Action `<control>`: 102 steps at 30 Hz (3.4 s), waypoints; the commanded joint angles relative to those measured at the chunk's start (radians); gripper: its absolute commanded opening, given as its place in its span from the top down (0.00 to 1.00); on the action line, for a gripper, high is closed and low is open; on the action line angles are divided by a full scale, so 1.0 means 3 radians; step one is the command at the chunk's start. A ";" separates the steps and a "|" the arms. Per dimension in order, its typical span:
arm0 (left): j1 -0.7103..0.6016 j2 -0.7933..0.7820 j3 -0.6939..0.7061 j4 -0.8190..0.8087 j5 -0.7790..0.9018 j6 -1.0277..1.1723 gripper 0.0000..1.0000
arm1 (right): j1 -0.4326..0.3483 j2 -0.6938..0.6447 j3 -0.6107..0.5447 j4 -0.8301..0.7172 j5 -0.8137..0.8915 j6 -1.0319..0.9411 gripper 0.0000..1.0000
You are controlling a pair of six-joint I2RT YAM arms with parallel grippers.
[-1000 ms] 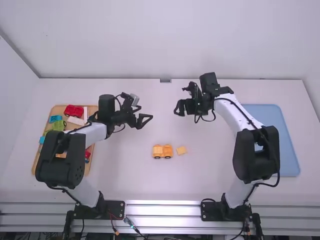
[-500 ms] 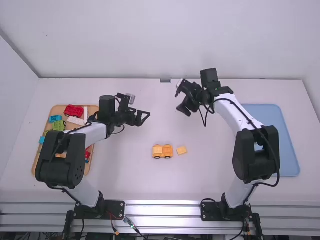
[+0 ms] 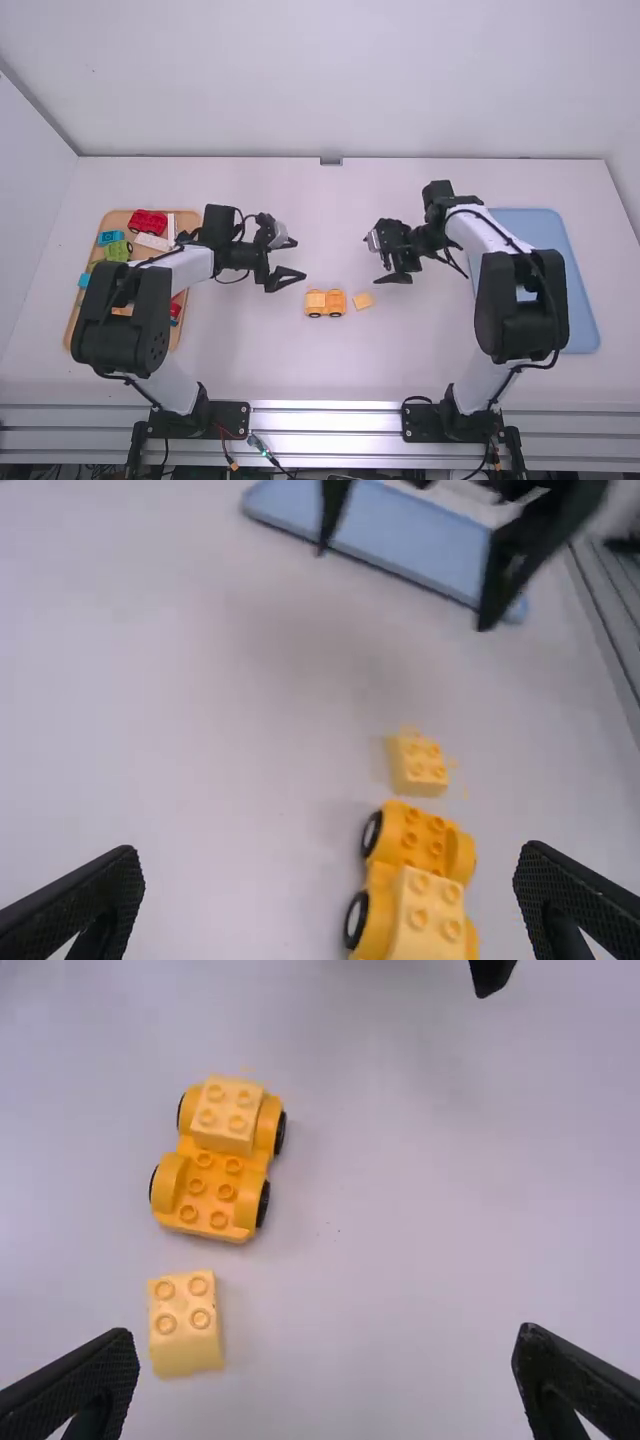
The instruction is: Assemble lego blocks to make yellow taxi
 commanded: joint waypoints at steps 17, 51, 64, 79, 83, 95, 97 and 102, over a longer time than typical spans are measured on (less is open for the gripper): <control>-0.0313 0.0009 -0.0708 0.0833 0.0036 0.1069 0.01 | 0.0211 0.0025 -0.1376 0.1948 -0.0051 0.1142 0.00; -0.0408 0.0174 -0.1001 0.1631 -0.0039 0.0528 0.01 | 0.0089 0.0638 -0.1086 0.1595 -0.0371 0.0739 0.87; -0.0608 0.0984 -0.0930 0.2369 -0.0116 0.0478 0.01 | 0.0264 0.0343 -0.0776 0.0788 -0.0814 0.0743 0.84; -0.0799 0.1420 -0.0256 0.1779 -0.0212 0.0518 0.47 | 0.0598 0.0327 -0.1125 0.2032 -0.0398 0.2008 0.89; -0.0799 0.1429 -0.0249 0.1831 -0.0224 0.0506 0.54 | 0.0642 0.0327 -0.1235 0.2360 -0.0268 0.2265 0.89; -0.0799 0.1429 -0.0233 0.1888 -0.0223 0.0484 0.60 | 0.0599 -0.0188 -0.1302 0.2130 -0.0022 0.2260 0.93; -0.0799 0.1429 -0.0237 0.1900 -0.0224 0.0487 0.60 | 0.0638 -0.0198 -0.1357 0.2155 0.0027 0.2266 0.93; -0.0777 0.1429 -0.0237 0.1895 -0.0224 0.0484 0.61 | 0.0678 -0.0196 -0.1569 0.2522 0.0135 0.2500 0.94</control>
